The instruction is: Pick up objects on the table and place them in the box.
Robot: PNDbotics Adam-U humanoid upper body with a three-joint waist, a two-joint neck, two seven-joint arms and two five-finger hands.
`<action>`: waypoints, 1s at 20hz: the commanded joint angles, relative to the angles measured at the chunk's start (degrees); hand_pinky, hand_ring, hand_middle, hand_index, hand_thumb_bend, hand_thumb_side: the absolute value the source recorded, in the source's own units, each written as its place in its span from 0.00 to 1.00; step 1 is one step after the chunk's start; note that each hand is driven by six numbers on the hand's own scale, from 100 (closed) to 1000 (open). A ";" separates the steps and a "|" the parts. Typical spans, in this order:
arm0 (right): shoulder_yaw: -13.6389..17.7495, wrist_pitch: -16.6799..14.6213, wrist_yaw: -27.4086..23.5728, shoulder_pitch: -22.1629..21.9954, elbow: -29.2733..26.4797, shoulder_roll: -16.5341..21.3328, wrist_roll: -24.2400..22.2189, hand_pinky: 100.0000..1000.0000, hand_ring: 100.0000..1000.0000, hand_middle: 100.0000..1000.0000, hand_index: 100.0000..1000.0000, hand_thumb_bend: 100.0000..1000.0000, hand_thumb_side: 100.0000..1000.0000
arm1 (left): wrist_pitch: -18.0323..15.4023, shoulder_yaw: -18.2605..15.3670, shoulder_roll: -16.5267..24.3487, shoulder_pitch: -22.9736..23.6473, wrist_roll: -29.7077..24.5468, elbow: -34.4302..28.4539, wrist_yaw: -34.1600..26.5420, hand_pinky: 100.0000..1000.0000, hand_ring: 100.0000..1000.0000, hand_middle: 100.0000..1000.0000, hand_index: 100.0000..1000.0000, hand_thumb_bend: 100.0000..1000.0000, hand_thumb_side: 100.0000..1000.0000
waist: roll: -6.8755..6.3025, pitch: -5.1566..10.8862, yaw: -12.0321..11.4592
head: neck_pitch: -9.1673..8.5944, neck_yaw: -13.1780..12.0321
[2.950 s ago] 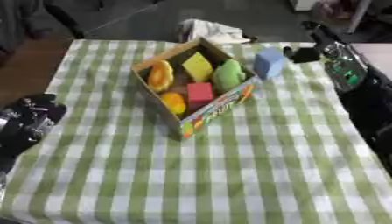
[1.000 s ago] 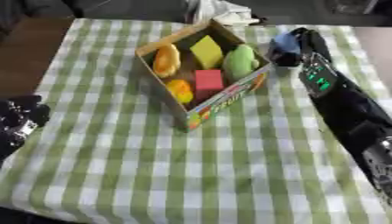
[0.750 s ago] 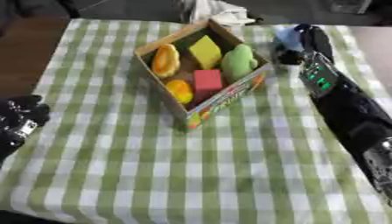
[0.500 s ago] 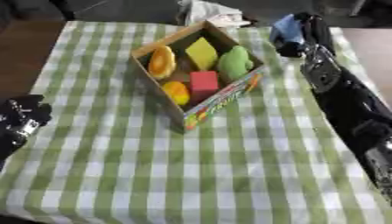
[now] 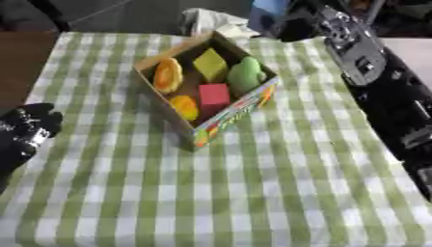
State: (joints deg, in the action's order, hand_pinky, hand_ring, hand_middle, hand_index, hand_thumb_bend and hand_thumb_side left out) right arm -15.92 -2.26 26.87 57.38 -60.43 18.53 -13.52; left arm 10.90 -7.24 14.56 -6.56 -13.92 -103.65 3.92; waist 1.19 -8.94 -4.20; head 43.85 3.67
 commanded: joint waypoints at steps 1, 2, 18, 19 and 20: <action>-2.37 -1.41 0.57 0.79 -1.16 -2.28 -7.55 0.66 0.65 0.59 0.83 0.13 0.07 | -0.03 -0.09 0.32 -0.26 -0.26 -1.02 0.22 0.71 0.61 0.59 0.75 0.56 0.52 | -0.31 1.02 -0.01 | 0.27 0.27; -2.62 -1.87 2.22 0.62 -0.42 -3.46 -8.80 0.67 0.66 0.60 0.84 0.07 0.14 | -0.04 -0.09 0.26 -0.25 -0.25 -1.04 0.21 0.71 0.61 0.59 0.75 0.56 0.52 | -0.39 1.03 -0.05 | 0.27 0.35; 2.03 3.82 15.34 -5.37 -11.31 -7.54 16.72 0.76 0.85 0.85 0.98 0.16 0.29 | 0.16 0.56 -1.13 -0.88 -0.81 -1.24 0.34 0.71 0.61 0.59 0.75 0.55 0.53 | -0.58 1.14 1.15 | 0.27 -1.16; 2.35 3.66 11.04 -7.12 -14.32 -6.70 17.46 0.75 0.84 0.84 0.97 0.12 0.26 | 0.11 0.59 -1.15 -0.88 -0.84 -1.29 0.51 0.71 0.61 0.59 0.75 0.55 0.53 | -0.53 1.18 1.44 | 0.27 -1.49; 2.78 3.12 6.19 -9.39 -17.65 -5.74 18.02 0.73 0.82 0.81 0.96 0.07 0.23 | -0.05 0.58 -1.13 -0.93 -0.75 -1.42 0.76 0.71 0.62 0.60 0.75 0.55 0.53 | -0.46 1.22 1.86 | 0.27 -1.92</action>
State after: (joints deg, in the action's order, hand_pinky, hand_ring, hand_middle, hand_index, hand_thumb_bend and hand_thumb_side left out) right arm -14.06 0.95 37.11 47.15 -73.83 10.85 3.29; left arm 11.05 -6.57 13.04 -6.78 -14.56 -103.79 4.31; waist 0.87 -8.74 -2.20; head 43.85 2.26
